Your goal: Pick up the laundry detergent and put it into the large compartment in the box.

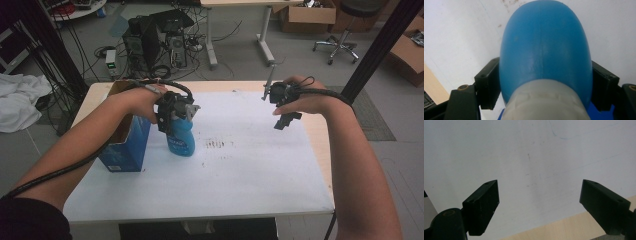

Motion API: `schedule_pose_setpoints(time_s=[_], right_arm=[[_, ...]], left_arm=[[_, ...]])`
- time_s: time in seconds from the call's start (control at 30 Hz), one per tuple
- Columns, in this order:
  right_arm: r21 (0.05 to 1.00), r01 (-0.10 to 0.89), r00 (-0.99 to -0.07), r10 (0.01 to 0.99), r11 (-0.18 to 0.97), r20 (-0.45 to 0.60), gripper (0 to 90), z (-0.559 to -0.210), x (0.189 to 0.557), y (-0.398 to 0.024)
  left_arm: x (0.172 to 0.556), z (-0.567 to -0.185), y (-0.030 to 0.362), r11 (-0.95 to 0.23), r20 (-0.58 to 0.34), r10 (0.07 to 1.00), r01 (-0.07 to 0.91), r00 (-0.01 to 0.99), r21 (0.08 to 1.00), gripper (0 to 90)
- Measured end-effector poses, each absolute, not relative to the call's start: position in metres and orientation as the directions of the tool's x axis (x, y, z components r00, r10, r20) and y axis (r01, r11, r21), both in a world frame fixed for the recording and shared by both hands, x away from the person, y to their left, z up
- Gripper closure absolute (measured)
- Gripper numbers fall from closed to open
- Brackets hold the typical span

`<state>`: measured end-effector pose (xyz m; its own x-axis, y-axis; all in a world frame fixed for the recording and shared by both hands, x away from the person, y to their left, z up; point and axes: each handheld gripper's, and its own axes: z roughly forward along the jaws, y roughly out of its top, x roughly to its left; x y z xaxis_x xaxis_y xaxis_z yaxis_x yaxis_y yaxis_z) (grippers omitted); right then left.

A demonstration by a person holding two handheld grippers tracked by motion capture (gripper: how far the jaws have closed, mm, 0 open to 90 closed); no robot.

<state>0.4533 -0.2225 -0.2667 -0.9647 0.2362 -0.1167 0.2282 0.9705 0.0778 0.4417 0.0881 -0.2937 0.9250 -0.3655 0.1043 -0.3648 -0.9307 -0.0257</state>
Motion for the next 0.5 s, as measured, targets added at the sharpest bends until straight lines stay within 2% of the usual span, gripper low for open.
schedule_pose_setpoints(time_s=[0.5], right_arm=[[0.083, 0.224, -0.965, 0.233, 0.971, -0.120, 16.2, -0.2668, 0.4541, -0.2207]], left_arm=[[0.4398, -0.2947, 0.0847, -0.919, 0.110, -0.393, -0.392, 0.913, -0.032, 32.2]])
